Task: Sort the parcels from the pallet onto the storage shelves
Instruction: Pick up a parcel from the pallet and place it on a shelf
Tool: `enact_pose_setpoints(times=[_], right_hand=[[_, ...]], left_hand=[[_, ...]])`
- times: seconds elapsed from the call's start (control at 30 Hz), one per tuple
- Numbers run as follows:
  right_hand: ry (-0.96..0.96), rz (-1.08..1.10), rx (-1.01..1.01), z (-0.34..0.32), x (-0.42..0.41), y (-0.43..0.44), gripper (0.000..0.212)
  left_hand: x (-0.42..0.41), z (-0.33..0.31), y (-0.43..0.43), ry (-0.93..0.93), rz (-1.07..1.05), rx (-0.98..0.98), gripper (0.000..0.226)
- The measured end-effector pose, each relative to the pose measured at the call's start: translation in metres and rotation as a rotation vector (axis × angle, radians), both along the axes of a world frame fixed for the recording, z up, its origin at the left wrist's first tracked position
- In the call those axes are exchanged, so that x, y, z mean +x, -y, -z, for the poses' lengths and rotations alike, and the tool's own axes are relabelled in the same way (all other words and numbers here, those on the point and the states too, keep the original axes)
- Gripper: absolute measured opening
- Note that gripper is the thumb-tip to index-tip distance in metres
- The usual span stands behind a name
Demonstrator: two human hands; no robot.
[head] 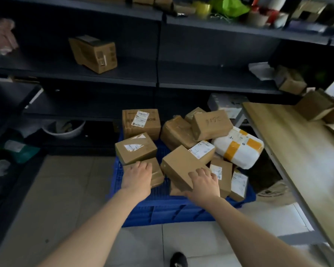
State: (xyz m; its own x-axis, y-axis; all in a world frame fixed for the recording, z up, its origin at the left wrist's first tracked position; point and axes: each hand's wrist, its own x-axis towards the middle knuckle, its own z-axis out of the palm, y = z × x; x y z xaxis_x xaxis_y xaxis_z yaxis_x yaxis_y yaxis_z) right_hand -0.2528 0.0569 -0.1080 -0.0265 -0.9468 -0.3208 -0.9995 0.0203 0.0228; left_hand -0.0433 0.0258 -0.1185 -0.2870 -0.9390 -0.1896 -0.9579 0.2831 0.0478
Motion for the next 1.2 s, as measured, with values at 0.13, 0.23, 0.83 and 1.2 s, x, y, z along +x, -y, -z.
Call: enact_pose_setpoints(times=[0.13,0.23,0.83,1.2], right_hand=[[0.011,0.027,0.083,0.032,-0.035,0.035,0.078],[0.033,0.046,0.162,0.059,-0.056,0.06,0.094],[0.272,0.185,0.253,0.12,-0.096,0.115,0.112],[1.472,0.885,0.578,0.079,-0.085,0.134,0.065]], left_hand=[[-0.042,0.026,0.042,-0.025,-0.001,0.093,0.072],[-0.07,0.048,0.071,-0.067,-0.063,0.172,0.077],[-0.105,0.117,0.147,-0.647,-0.443,0.472,0.114],[-0.083,0.1,0.138,-1.725,-1.115,0.77,0.067]])
